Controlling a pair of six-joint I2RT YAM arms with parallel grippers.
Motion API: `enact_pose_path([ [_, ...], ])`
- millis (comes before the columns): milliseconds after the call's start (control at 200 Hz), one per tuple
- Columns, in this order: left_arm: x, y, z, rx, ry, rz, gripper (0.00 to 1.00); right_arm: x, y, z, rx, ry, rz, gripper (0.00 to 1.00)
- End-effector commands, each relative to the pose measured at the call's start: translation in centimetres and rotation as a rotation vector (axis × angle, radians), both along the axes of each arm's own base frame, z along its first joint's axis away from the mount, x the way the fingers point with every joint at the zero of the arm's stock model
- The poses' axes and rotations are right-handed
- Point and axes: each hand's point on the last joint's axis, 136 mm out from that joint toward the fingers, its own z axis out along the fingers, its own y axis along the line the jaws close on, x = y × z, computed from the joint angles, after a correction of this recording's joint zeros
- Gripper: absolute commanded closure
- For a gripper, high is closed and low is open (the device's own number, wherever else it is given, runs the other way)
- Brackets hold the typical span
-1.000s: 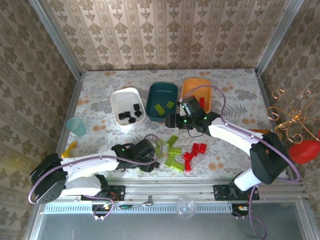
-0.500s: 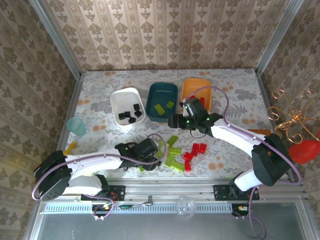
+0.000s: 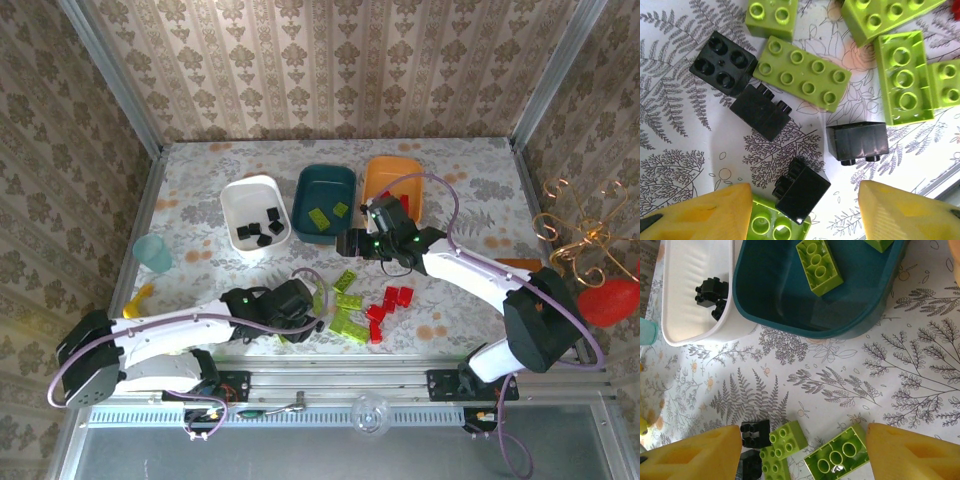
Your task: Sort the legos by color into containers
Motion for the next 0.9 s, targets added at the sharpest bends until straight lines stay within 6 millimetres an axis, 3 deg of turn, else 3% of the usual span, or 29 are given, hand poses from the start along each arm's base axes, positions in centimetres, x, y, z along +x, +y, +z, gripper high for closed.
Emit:
enact_pose_path([
  [0,-0.6,0.7,-1.3,0.035,0.028,0.009,0.41,0.2,-0.6,0.7,0.003,-0.025,-0.024,0.32],
  [290,-0.6,-0.4,-3.0,0.058,0.053,-0.021,0.36,0.3,-0.6,1.0,0.003,-0.029,-0.025,0.32],
  [545,-0.5,-0.3,-3.6,0.084,0.055,-0.028,0.58,0.2,-1.0,1.0,-0.002,-0.030,-0.029,0.32],
  [820,-0.4,-1.5,-2.3,0.027,0.047,-0.037,0.73,0.4,-1.3,1.1,-0.003,-0.030,-0.037,0.32],
  [895,-0.3,-2.1,-1.0,-0.012,0.036,-0.037,0.75,0.3,-1.3,1.1,-0.001,-0.031,-0.039,0.32],
])
